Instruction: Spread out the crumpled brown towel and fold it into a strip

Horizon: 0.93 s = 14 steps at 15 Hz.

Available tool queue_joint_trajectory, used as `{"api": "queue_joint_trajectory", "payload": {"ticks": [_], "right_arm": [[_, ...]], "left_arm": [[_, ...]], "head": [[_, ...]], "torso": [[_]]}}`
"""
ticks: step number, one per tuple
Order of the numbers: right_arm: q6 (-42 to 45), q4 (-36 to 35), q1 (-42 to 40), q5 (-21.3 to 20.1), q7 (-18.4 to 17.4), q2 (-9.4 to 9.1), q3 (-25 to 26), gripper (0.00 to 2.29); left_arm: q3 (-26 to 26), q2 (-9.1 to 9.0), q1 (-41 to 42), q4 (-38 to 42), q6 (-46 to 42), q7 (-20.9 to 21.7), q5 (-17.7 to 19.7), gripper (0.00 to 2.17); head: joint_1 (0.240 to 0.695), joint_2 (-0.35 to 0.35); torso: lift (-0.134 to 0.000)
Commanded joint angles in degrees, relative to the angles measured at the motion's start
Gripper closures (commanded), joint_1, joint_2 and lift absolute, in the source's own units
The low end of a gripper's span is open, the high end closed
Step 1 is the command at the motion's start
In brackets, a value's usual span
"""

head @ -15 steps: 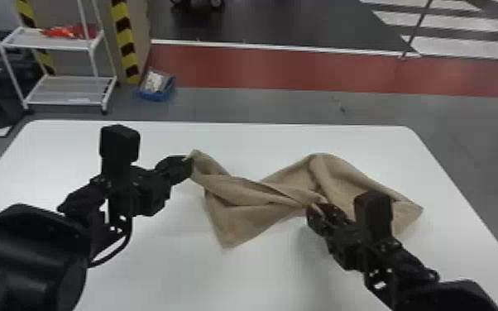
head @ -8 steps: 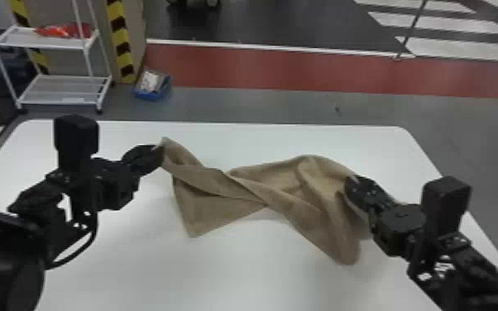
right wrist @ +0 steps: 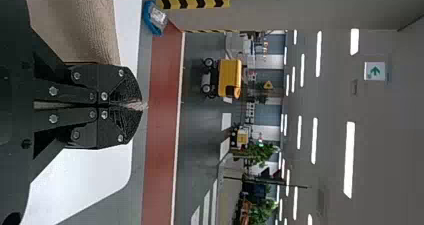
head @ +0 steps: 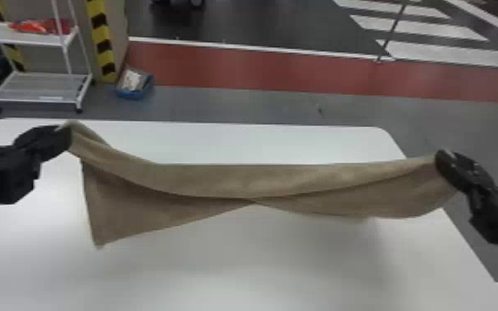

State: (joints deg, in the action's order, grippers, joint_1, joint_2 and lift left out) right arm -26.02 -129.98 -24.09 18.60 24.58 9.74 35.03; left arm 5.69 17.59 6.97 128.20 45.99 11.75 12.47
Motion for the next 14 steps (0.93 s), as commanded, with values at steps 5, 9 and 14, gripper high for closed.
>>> {"api": "queue_joint_trajectory", "payload": {"ticks": [5, 9, 14], "right_arm": [[0.0, 1.2, 0.0, 8.5, -0.1, 1.69, 9.2, 1.89], [-1.0, 4.3, 1.9, 9.0, -0.1, 3.18, 8.8, 1.89], [-4.5, 11.9, 13.6, -3.0, -0.1, 3.27, -5.8, 1.89]], "left_arm": [[6.2, 1.13, 3.0, 7.3, 8.3, 0.2, -0.1, 1.09], [8.5, 1.48, 4.0, 8.5, 10.6, 0.7, -0.1, 1.09], [4.8, 1.3, -1.9, 0.9, 10.4, 0.7, -0.3, 1.09]], "head": [[0.665, -0.226], [0.676, -0.235], [0.68, -0.174]], "torso": [[-0.123], [-0.123], [-0.123]]}}
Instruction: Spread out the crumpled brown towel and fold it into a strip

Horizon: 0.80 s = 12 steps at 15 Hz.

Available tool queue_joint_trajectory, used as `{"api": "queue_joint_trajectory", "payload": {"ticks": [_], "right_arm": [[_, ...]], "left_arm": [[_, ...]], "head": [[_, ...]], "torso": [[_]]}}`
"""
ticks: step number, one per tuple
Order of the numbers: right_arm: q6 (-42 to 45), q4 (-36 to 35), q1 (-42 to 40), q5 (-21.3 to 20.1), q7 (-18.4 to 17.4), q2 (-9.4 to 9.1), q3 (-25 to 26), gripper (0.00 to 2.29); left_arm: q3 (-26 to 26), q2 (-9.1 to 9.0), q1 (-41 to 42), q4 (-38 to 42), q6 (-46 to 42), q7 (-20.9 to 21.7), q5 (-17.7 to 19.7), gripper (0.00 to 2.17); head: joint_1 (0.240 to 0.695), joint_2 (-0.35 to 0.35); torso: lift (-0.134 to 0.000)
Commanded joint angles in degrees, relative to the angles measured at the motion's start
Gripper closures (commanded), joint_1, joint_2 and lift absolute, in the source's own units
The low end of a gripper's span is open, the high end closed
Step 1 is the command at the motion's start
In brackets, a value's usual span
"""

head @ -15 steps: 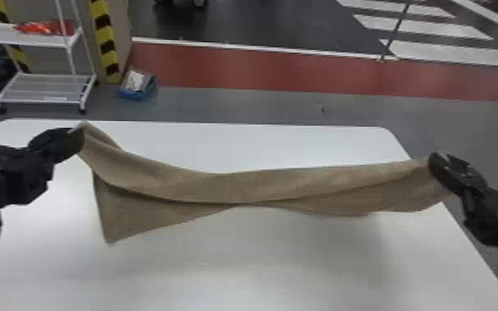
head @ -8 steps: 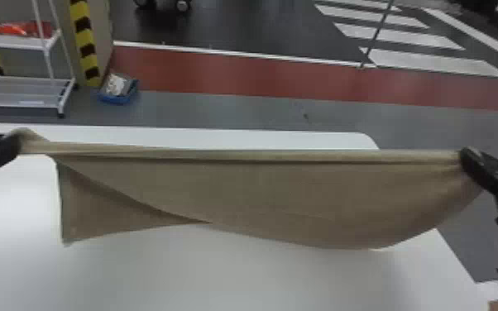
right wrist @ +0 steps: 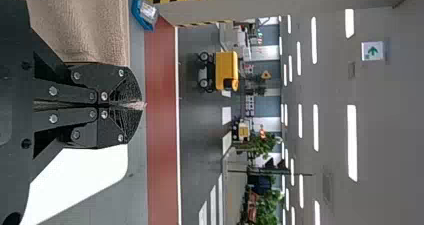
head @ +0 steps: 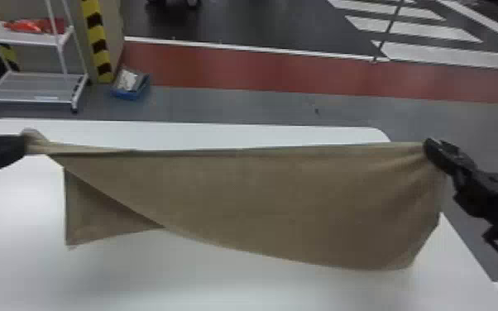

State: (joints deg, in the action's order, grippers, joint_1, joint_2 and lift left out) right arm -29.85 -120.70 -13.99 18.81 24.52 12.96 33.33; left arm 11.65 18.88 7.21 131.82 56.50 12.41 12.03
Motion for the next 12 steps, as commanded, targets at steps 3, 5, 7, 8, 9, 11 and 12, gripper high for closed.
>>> {"api": "queue_joint_trajectory", "payload": {"ticks": [3, 5, 7, 8, 9, 11, 12], "right_arm": [[0.4, 11.1, 12.8, -7.6, 0.0, 0.04, -11.8, 1.89], [3.7, 18.5, 19.9, -9.1, 0.0, 0.04, -16.1, 1.89], [8.3, 26.5, 26.4, -9.4, 0.1, 0.31, -18.0, 1.89], [11.6, 31.5, 30.3, -9.3, 0.5, 0.57, -19.1, 1.89], [14.8, 35.9, 33.9, -9.3, 0.9, 0.83, -19.7, 1.89], [19.3, 43.0, 40.1, -9.2, 1.5, 2.07, -20.6, 1.89], [21.3, 46.1, 42.6, -8.5, 2.6, 2.94, -20.5, 1.89]], "left_arm": [[-5.8, 0.28, -10.2, -12.0, -2.0, 0.4, 0.3, 1.09], [-8.2, 0.28, -17.3, -19.9, -4.5, 0.6, 0.4, 1.09], [-9.9, 0.1, -24.8, -27.5, -6.8, 1.2, 1.5, 1.09], [-10.9, 0.01, -28.7, -31.4, -8.7, 1.5, 1.5, 1.09], [-11.8, -0.07, -32.6, -35.3, -10.8, 1.6, 1.6, 1.09], [-13.0, -0.6, -38.8, -42.3, -15.4, 1.8, 2.4, 1.09], [-13.1, -0.69, -40.9, -44.7, -17.9, 1.8, 3.0, 1.09]], "head": [[0.669, -0.132], [0.641, -0.102], [0.611, -0.083], [0.589, -0.073], [0.544, -0.065], [0.494, -0.062], [0.465, -0.062]], "torso": [[-0.123], [-0.123], [-0.123], [-0.123], [-0.123], [-0.123], [-0.123]]}}
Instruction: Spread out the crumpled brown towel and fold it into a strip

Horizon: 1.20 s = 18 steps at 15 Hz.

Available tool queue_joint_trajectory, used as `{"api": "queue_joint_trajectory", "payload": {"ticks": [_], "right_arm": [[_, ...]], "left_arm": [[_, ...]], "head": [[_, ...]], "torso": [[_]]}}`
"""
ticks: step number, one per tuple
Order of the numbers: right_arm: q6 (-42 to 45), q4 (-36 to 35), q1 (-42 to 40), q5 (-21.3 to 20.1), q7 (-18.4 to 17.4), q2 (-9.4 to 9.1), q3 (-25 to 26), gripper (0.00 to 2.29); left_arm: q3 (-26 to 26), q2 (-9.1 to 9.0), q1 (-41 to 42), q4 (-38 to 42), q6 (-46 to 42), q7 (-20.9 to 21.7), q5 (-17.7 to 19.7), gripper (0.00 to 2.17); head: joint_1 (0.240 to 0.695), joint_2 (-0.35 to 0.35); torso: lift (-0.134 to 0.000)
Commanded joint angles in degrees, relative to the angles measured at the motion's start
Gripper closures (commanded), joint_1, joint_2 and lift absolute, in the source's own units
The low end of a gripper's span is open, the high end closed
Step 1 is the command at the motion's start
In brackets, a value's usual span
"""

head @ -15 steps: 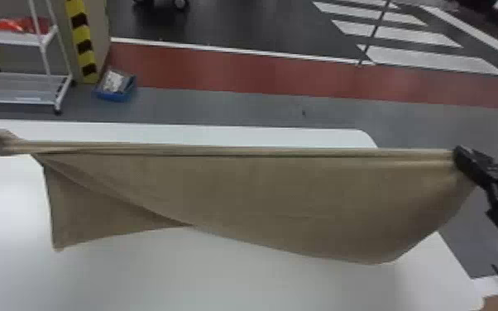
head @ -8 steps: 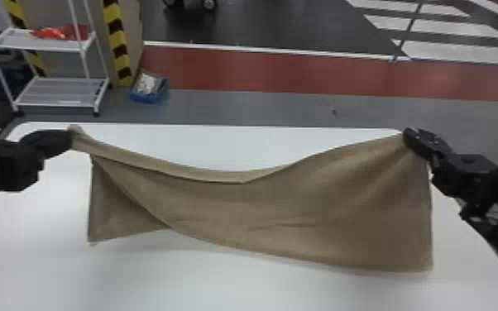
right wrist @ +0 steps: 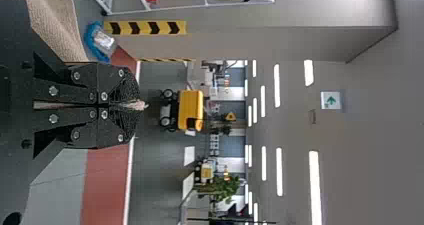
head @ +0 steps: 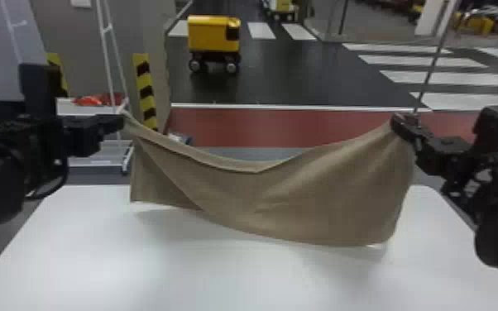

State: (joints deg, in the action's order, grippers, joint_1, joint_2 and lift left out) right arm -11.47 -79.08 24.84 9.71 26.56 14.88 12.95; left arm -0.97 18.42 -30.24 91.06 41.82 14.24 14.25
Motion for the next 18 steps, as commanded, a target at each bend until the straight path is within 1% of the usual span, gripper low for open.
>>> {"api": "queue_joint_trajectory", "payload": {"ticks": [1, 2, 3, 4, 5, 6, 7, 8, 9, 10, 11, 12, 13, 14, 17, 18], "right_arm": [[4.5, 7.3, 6.1, 2.2, 2.0, 2.26, 0.0, 1.89], [4.5, 7.6, 6.3, 2.5, 3.5, 3.49, -0.3, 1.89], [4.5, 7.4, 4.3, 3.1, 5.7, 5.07, -0.6, 1.89], [4.5, 5.7, 1.1, 5.1, 8.2, 7.27, -0.9, 1.89], [4.5, 5.2, -2.5, 5.9, 11.6, 8.94, -0.6, 1.89], [4.5, 5.2, -5.2, 6.1, 15.6, 9.2, 0.9, 1.89], [4.5, 5.2, -8.8, 6.1, 19.4, 9.29, 2.8, 1.89], [6.1, 5.0, -12.4, 6.0, 20.6, 9.29, 4.3, 1.89], [8.2, 5.0, -14.9, 6.0, 20.6, 9.29, 5.2, 1.89], [8.5, 5.0, -17.1, 6.1, 20.6, 9.2, 6.6, 1.89], [9.4, 5.0, -19.0, 6.1, 20.6, 8.94, 7.4, 1.89], [9.6, 4.0, -20.9, 6.3, 20.8, 8.76, 8.1, 1.89], [9.9, 2.4, -23.0, 6.5, 21.3, 8.15, 9.2, 1.89], [9.9, 0.5, -25.0, 6.6, 21.7, 7.01, 10.5, 1.89], [12.2, -2.1, -29.3, 7.5, 22.3, 6.13, 12.5, 1.89], [12.4, -2.1, -29.7, 7.5, 22.6, 5.95, 13.3, 1.89]], "left_arm": [[-0.5, -0.22, -4.2, -4.7, -5.1, 0.0, 1.6, 1.09], [-0.3, -0.22, -3.5, -4.1, -4.9, 0.3, 3.2, 1.09], [0.2, 0.22, -0.8, -2.2, -4.2, 0.4, 4.4, 1.09], [1.2, 0.48, 3.5, 2.2, -0.9, 0.4, 4.1, 1.09], [2.2, 0.57, 7.7, 4.9, 0.3, 0.5, 3.1, 1.09], [2.3, 0.75, 12.2, 7.3, 1.7, 0.8, 1.1, 1.09], [2.3, 0.75, 16.0, 9.2, 2.8, 0.8, -1.1, 1.09], [2.4, 0.83, 18.8, 10.1, 3.0, 0.9, -2.3, 1.09], [2.3, 0.92, 20.3, 10.6, 4.4, 1.0, -3.2, 1.09], [2.1, 0.83, 21.7, 11.8, 7.5, 1.2, -4.7, 1.09], [1.2, 0.83, 23.0, 14.1, 11.8, 1.3, -7.0, 1.09], [0.4, 0.57, 24.1, 16.3, 16.3, 1.3, -9.7, 1.09], [-0.4, 0.22, 25.2, 19.1, 21.4, 1.2, -12.0, 1.09], [-0.6, 0.13, 26.6, 21.6, 26.0, 0.9, -13.4, 1.09], [-0.5, 0.13, 29.8, 26.9, 35.8, -0.6, -14.7, 1.09], [-0.2, 0.13, 30.3, 28.0, 37.2, -0.8, -14.7, 1.09]], "head": [[0.437, -0.063], [0.41, -0.065], [0.37, -0.074], [0.364, -0.079], [0.371, -0.082], [0.395, -0.084], [0.423, -0.085], [0.504, -0.086], [0.542, -0.088], [0.585, -0.095], [0.616, -0.101], [0.672, -0.118], [0.695, -0.126], [0.695, -0.132], [0.695, -0.137], [0.695, -0.138]], "torso": [[-0.123], [-0.123], [-0.123], [-0.123], [-0.123], [-0.123], [-0.123], [-0.123], [-0.123], [-0.123], [-0.123], [-0.123], [-0.123], [-0.123], [-0.123], [-0.123]]}}
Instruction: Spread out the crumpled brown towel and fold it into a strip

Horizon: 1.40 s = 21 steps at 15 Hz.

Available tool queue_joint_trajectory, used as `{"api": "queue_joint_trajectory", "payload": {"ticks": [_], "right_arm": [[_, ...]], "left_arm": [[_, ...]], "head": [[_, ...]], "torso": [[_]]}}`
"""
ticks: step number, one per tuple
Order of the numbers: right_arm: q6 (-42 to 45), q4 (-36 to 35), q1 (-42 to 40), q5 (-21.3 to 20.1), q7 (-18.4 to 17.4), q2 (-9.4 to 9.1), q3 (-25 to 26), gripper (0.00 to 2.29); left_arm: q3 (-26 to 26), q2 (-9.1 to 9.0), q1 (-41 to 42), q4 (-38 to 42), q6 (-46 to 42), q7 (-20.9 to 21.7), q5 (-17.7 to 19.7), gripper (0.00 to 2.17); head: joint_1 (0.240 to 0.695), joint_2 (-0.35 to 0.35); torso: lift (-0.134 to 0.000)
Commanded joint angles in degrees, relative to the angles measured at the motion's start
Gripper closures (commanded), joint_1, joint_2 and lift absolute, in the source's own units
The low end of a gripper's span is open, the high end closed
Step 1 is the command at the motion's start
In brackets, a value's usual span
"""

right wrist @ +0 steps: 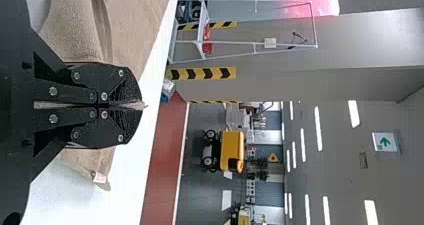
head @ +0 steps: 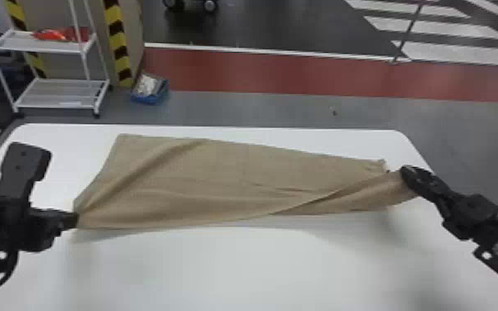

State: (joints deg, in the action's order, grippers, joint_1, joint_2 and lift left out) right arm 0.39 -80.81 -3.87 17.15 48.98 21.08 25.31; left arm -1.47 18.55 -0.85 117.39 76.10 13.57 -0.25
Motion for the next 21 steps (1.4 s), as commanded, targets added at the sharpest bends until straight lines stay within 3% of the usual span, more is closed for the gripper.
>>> {"api": "queue_joint_trajectory", "payload": {"ticks": [1, 2, 4, 8, 11, 14, 16, 18, 21], "right_arm": [[0.5, -0.3, -1.1, 0.1, 0.1, -0.25, 2.0, 1.89], [0.5, -0.1, -1.1, 0.1, 0.1, -0.25, 2.6, 1.89], [0.2, 0.7, -0.5, -0.5, 0.1, 0.1, 3.4, 1.89], [0.4, 2.7, 0.2, -1.4, 0.1, 0.28, 3.3, 1.89], [1.6, 4.1, 0.7, -1.3, 0.1, 0.1, 2.6, 1.89], [1.6, 4.8, 1.4, -1.4, 0.1, -0.16, 2.2, 1.89], [1.2, 4.2, 1.2, -1.3, 0.1, -0.25, 2.2, 1.89], [1.4, 4.1, 0.7, -1.3, 0.1, -0.25, 3.0, 1.89], [1.4, 4.3, 0.4, -1.2, 0.1, -0.16, 3.8, 1.89]], "left_arm": [[0.6, 0.0, 1.7, 2.5, 3.0, -0.1, 0.0, 1.09], [1.0, 0.0, 2.0, 2.8, 2.3, -0.1, 0.6, 1.07], [2.8, 0.0, 2.5, 2.8, -1.6, 0.5, 2.9, 0.61], [5.0, 0.44, 5.9, 4.8, -3.4, 1.5, 4.1, 0.43], [8.7, 0.53, 9.8, 5.7, -10.6, 6.3, 5.6, 0.44], [12.5, 0.53, 10.3, -1.2, -26.6, 17.1, 11.3, 0.45], [13.2, 1.32, 8.1, -6.6, -28.7, 22.2, 11.5, 0.45], [13.2, 2.37, 8.2, -7.7, -28.5, 23.2, 11.3, 0.6], [13.4, 3.51, 9.8, -8.1, -28.1, 23.5, 10.9, 0.6]], "head": [[0.695, -0.138], [0.695, -0.143], [0.695, -0.157], [0.695, -0.181], [0.695, -0.183], [0.695, -0.194], [0.695, -0.206], [0.695, -0.198], [0.695, -0.189]], "torso": [[-0.123], [-0.123], [-0.123], [-0.123], [-0.123], [-0.123], [-0.123], [-0.123], [-0.123]]}}
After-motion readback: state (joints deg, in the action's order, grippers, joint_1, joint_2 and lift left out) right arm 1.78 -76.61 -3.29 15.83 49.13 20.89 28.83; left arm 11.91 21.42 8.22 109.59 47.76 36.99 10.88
